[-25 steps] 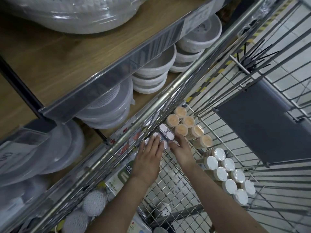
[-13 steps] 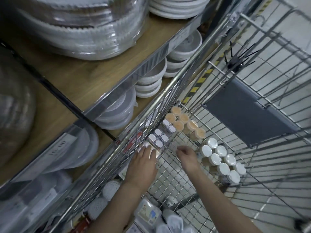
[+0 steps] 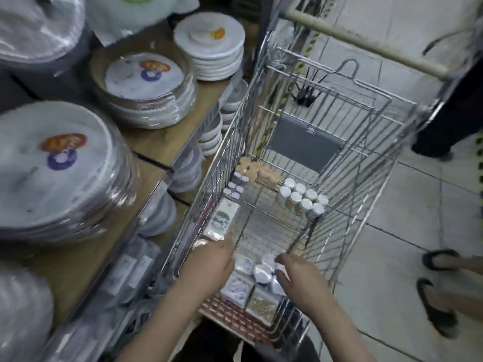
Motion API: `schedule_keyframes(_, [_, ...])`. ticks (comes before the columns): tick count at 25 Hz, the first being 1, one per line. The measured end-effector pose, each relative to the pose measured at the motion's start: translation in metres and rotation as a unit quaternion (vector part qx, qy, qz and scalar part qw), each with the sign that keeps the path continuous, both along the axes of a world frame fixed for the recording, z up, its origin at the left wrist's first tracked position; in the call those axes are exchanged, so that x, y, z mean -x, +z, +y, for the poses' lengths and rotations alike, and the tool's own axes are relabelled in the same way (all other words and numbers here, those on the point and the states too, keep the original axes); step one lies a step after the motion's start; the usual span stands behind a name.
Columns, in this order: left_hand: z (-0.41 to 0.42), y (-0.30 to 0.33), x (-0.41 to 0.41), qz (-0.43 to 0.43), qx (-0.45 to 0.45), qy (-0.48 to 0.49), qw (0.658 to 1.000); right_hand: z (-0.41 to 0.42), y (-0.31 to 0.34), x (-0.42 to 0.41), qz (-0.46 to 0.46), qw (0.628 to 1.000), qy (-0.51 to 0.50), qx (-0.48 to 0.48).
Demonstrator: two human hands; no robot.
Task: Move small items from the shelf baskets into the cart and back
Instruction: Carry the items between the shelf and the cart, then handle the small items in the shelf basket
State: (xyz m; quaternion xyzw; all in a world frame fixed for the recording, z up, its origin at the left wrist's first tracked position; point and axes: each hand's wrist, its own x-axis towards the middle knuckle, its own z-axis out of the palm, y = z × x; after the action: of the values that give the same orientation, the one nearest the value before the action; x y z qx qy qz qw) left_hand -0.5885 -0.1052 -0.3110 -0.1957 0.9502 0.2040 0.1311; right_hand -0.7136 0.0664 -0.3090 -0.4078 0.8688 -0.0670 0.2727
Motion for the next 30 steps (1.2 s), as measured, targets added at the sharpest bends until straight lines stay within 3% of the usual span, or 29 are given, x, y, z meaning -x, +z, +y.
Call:
schedule_keyframes(4, [0.040, 0.051, -0.048, 0.033, -0.006, 0.009, 0.999, 0.046, 0.043, -0.051, -0.020, 0.998, -0.035, 0.051])
schedule_keyframes(7, [0.058, 0.070, -0.096, 0.049, -0.048, 0.116, 0.991, 0.067, 0.055, -0.078, -0.062, 0.993, -0.032, 0.093])
schedule_keyframes(11, [0.099, 0.092, -0.186, 0.090, -0.023, 0.278, 0.956, 0.084, 0.072, -0.102, -0.064, 0.990, 0.061, 0.112])
schedule_keyframes(18, [0.240, 0.113, -0.377, 0.102, -0.027, 0.540, 0.835, 0.096, 0.107, -0.198, -0.117, 0.953, 0.259, 0.102])
schedule_keyframes(21, [0.302, 0.123, -0.446, 0.131, -0.030, 0.630, 0.765, 0.101, 0.124, -0.258, -0.146, 0.923, 0.339, 0.107])
schedule_keyframes(26, [0.374, 0.144, -0.529, 0.177, -0.015, 0.730, 0.660, 0.102, 0.158, -0.361, -0.161, 0.877, 0.440, 0.108])
schedule_keyframes(30, [0.415, 0.171, -0.603, 0.209, -0.011, 0.775, 0.596, 0.107, 0.186, -0.468, -0.169, 0.832, 0.503, 0.165])
